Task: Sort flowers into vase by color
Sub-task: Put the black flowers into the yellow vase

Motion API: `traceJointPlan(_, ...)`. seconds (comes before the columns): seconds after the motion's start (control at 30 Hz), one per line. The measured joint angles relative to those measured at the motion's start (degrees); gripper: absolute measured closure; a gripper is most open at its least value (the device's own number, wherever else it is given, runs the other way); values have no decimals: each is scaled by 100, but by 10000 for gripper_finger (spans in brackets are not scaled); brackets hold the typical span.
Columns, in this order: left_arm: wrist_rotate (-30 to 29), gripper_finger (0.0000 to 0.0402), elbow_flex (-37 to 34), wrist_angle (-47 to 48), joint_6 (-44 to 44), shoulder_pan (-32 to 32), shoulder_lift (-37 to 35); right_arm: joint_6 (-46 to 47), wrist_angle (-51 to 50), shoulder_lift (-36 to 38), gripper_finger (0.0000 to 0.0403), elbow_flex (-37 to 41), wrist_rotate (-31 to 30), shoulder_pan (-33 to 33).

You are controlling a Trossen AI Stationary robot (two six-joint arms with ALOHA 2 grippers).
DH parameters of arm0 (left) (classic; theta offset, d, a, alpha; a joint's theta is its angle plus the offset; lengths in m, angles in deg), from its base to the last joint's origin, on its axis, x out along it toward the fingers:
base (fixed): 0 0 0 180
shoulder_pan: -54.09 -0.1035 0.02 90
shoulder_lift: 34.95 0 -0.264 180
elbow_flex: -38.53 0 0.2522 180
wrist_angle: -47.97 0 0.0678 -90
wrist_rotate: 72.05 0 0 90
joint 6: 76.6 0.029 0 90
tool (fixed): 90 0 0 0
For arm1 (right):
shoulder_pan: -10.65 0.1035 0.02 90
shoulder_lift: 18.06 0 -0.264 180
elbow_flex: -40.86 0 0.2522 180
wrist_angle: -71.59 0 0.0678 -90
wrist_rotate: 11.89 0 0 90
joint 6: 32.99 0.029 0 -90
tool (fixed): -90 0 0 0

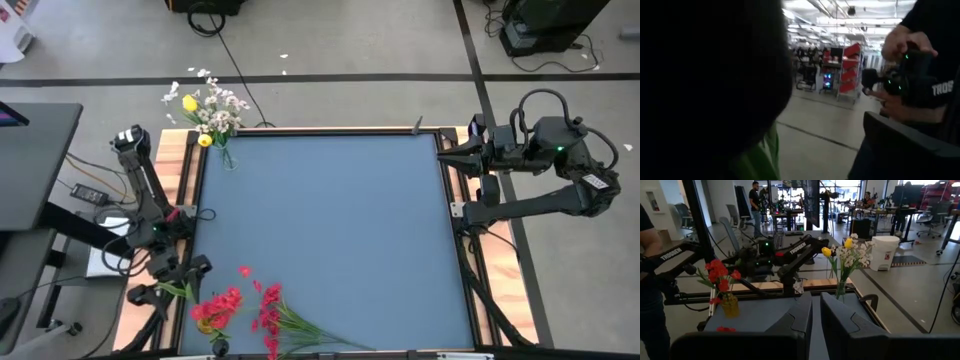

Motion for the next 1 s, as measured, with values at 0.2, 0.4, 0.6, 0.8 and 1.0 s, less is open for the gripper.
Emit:
traceJointPlan(0.2, -119, 36, 782, 2431, 431, -4, -611, 0, 1, -2, 355, 0, 0, -1)
traceJointPlan(0.4, -777, 36, 2176, 5392, 714, -4, -1016, 0, 1, -2, 355, 0, 0, 0)
traceJointPlan(0.6, -894, 36, 2855, 6454, 678, -174, -1149, 0, 1, 0, 355, 0, 0, 0)
traceJointPlan(0.8, -557, 36, 1717, 4798, 3, -147, -917, -2, -1, -2, 355, 0, -1, 0)
traceJointPlan(1.0, 360, 36, 1297, 4500, 34, -26, -415, -2, 0, -2, 355, 0, 1, -1)
